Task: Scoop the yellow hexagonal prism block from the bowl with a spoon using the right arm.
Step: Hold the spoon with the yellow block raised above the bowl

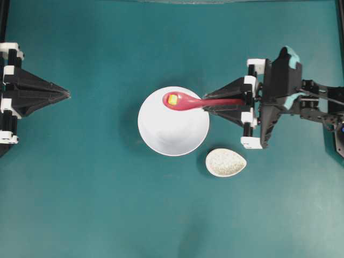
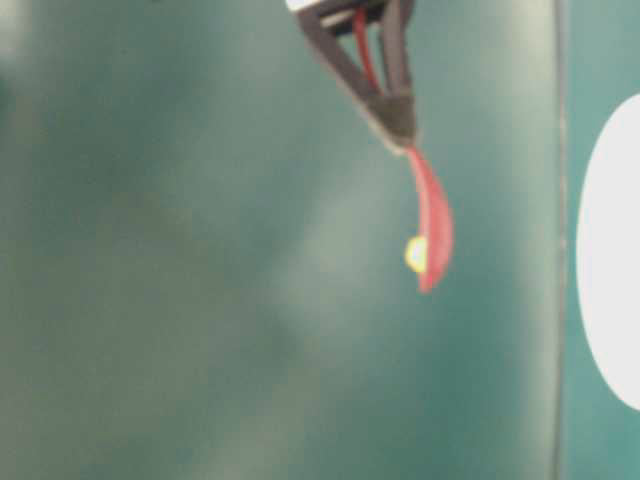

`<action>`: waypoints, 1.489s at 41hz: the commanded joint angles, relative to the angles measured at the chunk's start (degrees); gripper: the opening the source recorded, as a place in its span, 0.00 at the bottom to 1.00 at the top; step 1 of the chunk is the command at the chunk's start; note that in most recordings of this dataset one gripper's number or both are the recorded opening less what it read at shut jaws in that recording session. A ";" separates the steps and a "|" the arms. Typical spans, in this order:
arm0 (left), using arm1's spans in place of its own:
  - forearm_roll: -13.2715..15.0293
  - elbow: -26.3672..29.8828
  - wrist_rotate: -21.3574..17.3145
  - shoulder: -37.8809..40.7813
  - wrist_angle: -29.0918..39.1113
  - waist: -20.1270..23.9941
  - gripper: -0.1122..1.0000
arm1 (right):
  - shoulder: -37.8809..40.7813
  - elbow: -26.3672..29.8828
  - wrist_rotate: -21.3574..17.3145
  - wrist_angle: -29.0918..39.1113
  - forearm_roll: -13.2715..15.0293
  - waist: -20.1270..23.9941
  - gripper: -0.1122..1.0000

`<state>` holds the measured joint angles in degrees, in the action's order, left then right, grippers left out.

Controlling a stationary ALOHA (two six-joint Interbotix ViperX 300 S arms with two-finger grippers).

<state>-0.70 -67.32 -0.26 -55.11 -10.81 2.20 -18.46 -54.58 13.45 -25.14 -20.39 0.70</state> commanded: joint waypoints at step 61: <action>-0.09 1.32 0.18 0.44 -0.18 0.09 0.12 | -2.99 0.70 0.44 -0.53 2.99 0.53 0.33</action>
<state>-0.62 -67.32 -0.09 -55.11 -10.81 2.20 -20.39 -55.11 13.71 -25.14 -17.75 1.05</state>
